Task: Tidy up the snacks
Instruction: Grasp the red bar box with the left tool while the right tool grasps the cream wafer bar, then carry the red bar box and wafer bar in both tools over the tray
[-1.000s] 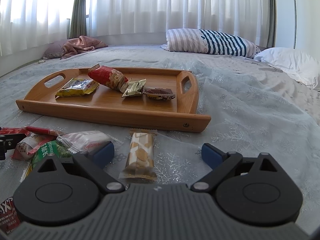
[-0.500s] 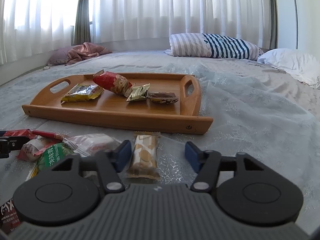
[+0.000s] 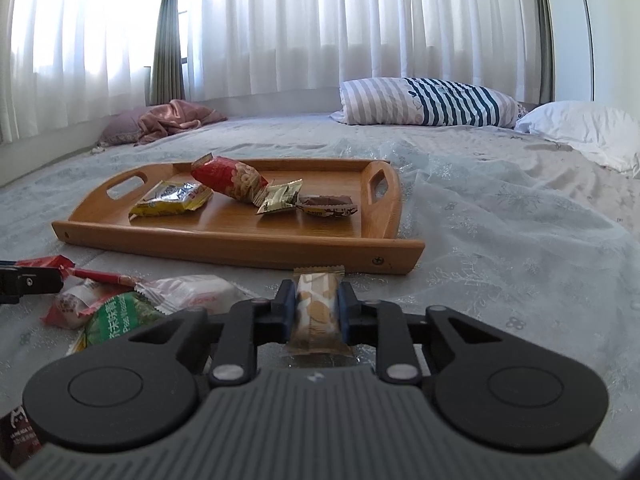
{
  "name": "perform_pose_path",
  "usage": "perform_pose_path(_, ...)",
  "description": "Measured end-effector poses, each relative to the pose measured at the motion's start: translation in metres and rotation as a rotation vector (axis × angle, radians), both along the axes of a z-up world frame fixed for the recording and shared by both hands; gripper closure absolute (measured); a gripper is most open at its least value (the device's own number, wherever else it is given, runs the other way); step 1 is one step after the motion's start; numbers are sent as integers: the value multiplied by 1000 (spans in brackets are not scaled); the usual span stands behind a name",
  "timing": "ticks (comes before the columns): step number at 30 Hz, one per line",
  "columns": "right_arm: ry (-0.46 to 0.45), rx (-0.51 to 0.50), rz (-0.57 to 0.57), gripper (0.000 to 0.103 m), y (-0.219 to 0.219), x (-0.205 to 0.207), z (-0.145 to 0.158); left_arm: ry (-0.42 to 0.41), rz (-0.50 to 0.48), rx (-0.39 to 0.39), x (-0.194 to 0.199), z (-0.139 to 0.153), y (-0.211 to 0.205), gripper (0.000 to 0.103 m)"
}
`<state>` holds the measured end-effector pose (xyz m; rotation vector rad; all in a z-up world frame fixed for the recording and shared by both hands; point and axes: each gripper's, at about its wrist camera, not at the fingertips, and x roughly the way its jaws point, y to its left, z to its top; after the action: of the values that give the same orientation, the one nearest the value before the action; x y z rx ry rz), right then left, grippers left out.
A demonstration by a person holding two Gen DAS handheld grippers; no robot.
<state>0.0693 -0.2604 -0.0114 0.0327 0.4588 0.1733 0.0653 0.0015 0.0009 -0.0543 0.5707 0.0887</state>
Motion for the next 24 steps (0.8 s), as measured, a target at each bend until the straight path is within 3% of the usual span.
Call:
perform_pose_path(4,-25,39,5,78,-6,-4,14,-16,-15,18,1,7,-3,38)
perform_pose_path(14,-55,24,18,78,10,3,37,-48,-19,35,20,32,0,38)
perform_pose_path(24,-38,36,-38,78,11,44,53,-70,-22,38,64,48,4,38)
